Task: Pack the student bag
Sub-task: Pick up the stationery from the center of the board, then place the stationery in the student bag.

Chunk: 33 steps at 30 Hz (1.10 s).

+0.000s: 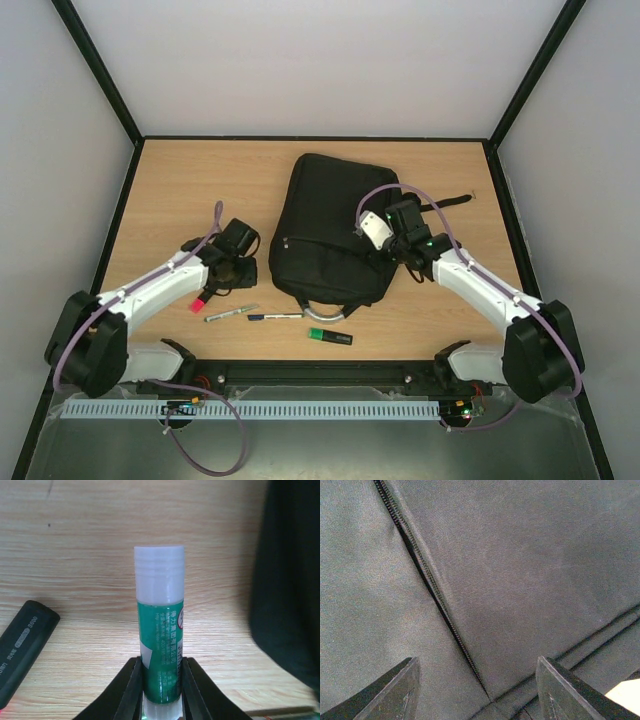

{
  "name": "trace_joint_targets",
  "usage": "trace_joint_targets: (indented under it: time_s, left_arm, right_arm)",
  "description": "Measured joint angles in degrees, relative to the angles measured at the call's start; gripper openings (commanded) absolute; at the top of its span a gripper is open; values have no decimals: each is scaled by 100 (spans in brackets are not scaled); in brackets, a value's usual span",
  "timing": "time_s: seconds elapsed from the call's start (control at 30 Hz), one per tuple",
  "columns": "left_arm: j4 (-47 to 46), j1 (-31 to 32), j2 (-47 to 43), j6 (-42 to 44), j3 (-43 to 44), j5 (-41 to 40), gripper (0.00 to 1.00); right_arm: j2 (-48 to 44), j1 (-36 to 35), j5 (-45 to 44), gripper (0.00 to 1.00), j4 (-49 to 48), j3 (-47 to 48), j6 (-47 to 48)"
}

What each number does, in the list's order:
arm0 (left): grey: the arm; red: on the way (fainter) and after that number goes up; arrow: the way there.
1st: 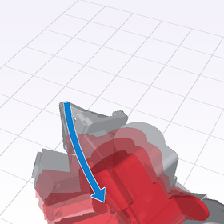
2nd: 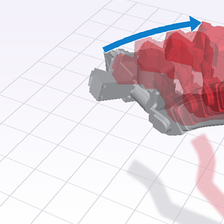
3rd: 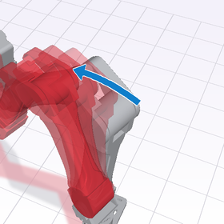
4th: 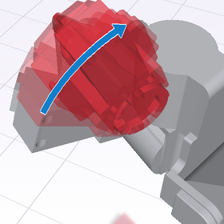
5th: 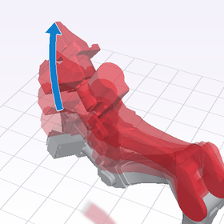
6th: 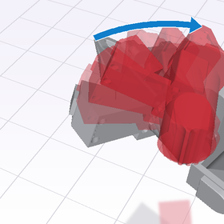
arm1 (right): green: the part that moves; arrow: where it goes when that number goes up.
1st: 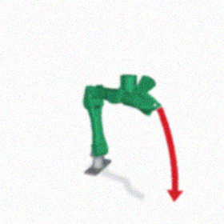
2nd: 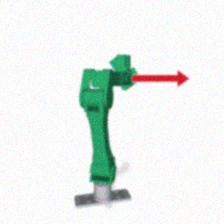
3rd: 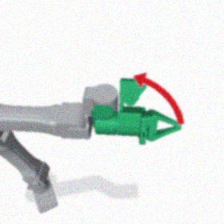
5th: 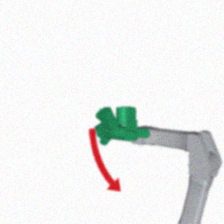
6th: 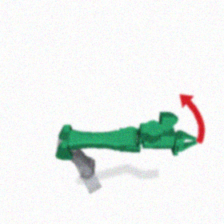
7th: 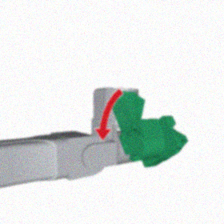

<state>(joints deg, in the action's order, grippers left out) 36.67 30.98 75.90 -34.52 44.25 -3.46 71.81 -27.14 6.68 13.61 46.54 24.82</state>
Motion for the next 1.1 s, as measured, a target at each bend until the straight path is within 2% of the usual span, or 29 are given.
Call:
trace_joint_targets:
  time_s: [0.13, 0.33, 0.5, 0.6, 0.67, 0.73, 0.83, 1.1]
  left_arm:
    - [-81, 39, -496, 92, 4, 326, 2]
    - [-627, 219, -1250, 221, 4, 1388, 2]
    - [-1099, 422, -1316, 212, 4, 2109, 2]
    - [-1311, 557, -1174, 212, 4, 2376, 2]
    - [-1423, 678, -999, 210, 17, 2492, 2]
    - [-1534, 815, -809, 190, 48, 2553, 2]
    - [-1742, 1021, -577, 111, 79, 2623, 2]
    - [-2323, 1176, 483, -44, 450, 2769, 2]
  right_arm:
    - [223, -111, -262, 62, -48, 22, 74]
    - [754, -225, -638, 61, -273, 212, 72]
    - [960, -374, -675, 61, -409, 282, 72]
    - [1073, -472, -669, 59, -461, 323, 68]
    - [1141, -516, -708, 48, -546, 350, 44]
    - [1237, -527, -833, 24, -649, 391, -2]
    - [1397, -557, -944, 3, -691, 487, 0]
    - [1379, -584, -1010, 1, -468, 866, -63]
